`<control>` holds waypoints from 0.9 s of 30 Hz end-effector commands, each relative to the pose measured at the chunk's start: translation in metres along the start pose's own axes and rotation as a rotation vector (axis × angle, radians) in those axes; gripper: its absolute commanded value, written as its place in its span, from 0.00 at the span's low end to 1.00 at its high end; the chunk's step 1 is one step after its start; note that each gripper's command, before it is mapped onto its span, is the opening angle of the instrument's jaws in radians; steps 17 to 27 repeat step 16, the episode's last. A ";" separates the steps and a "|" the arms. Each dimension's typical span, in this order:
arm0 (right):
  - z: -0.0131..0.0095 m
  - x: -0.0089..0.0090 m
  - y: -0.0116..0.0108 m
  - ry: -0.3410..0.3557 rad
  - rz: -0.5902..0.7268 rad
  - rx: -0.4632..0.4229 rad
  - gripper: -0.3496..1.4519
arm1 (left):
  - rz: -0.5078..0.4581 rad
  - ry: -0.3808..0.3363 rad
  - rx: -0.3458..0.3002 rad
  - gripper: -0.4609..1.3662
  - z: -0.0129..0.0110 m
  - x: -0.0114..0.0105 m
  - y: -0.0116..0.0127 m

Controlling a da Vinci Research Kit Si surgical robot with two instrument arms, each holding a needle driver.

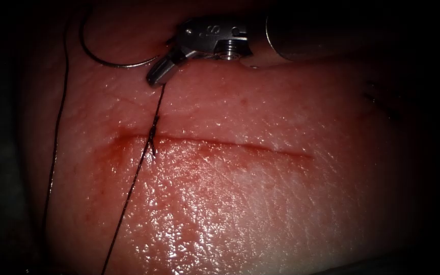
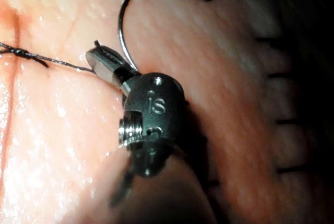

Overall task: Wound Closure
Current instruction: Tug upwards with right driver and downwards with left jaws and tighten newly created knot

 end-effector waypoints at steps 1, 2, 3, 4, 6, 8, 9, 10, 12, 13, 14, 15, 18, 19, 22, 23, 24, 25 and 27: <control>0.0000 0.0000 0.0000 0.000 0.000 -0.007 0.00 | 0.002 0.003 -0.010 0.06 0.0000 0.0000 0.0000; 0.0000 0.0000 0.0000 -0.001 -0.001 -0.007 0.00 | 0.002 0.003 -0.010 0.06 0.0000 -0.0001 0.0001; 0.0001 0.0000 -0.0001 -0.001 -0.001 -0.008 0.00 | 0.007 0.002 -0.010 0.06 -0.0001 -0.0001 0.0001; 0.0001 0.0000 -0.0001 -0.002 -0.007 -0.008 0.00 | 0.007 0.002 -0.010 0.06 -0.0001 -0.0001 0.0001; 0.0001 0.0000 -0.0001 -0.002 -0.007 -0.008 0.00 | 0.007 0.001 -0.010 0.06 -0.0002 -0.0002 0.0002; 0.0001 0.0000 -0.0001 -0.002 -0.007 -0.009 0.00 | 0.007 0.001 -0.010 0.06 -0.0002 -0.0002 0.0002; 0.0001 0.0000 -0.0001 -0.002 -0.006 -0.009 0.00 | 0.007 0.001 -0.010 0.06 -0.0002 -0.0002 0.0002; 0.0001 0.0000 0.0000 -0.002 -0.006 -0.009 0.00 | 0.007 0.001 -0.010 0.06 -0.0002 -0.0002 0.0002; 0.0001 0.0000 0.0000 0.000 -0.012 -0.010 0.00 | 0.007 0.001 -0.010 0.06 -0.0002 -0.0002 0.0002; 0.0001 0.0000 0.0000 0.000 -0.012 -0.011 0.00 | 0.007 0.001 -0.010 0.06 -0.0002 -0.0002 0.0002; 0.0001 0.0000 0.0000 0.000 -0.012 -0.011 0.00 | 0.007 0.001 -0.010 0.06 -0.0002 -0.0001 0.0002; 0.0001 0.0000 0.0000 0.003 -0.011 -0.012 0.00 | 0.007 0.001 -0.010 0.06 -0.0002 -0.0001 0.0002; 0.0001 0.0000 0.0000 0.003 -0.011 -0.012 0.00 | 0.007 0.001 -0.010 0.06 -0.0002 -0.0001 0.0002; 0.0001 0.0000 0.0000 0.003 -0.011 -0.012 0.00 | 0.007 0.001 -0.010 0.06 -0.0002 -0.0001 0.0002; 0.0001 0.0000 0.0000 0.003 -0.011 -0.012 0.00 | 0.007 0.001 -0.010 0.06 -0.0002 -0.0001 0.0002; 0.0001 0.0000 0.0000 0.003 -0.011 -0.012 0.00 | 0.007 0.001 -0.010 0.06 -0.0002 -0.0001 0.0002; 0.0001 0.0000 0.0000 0.003 -0.011 -0.012 0.00 | 0.007 0.001 -0.010 0.06 -0.0002 -0.0001 0.0002; 0.0001 0.0000 0.0000 0.003 -0.011 -0.012 0.00 | 0.007 0.001 -0.010 0.06 -0.0002 -0.0001 0.0002; 0.0001 0.0000 0.0000 0.003 -0.011 -0.012 0.00 | 0.007 0.001 -0.010 0.06 -0.0002 -0.0001 0.0002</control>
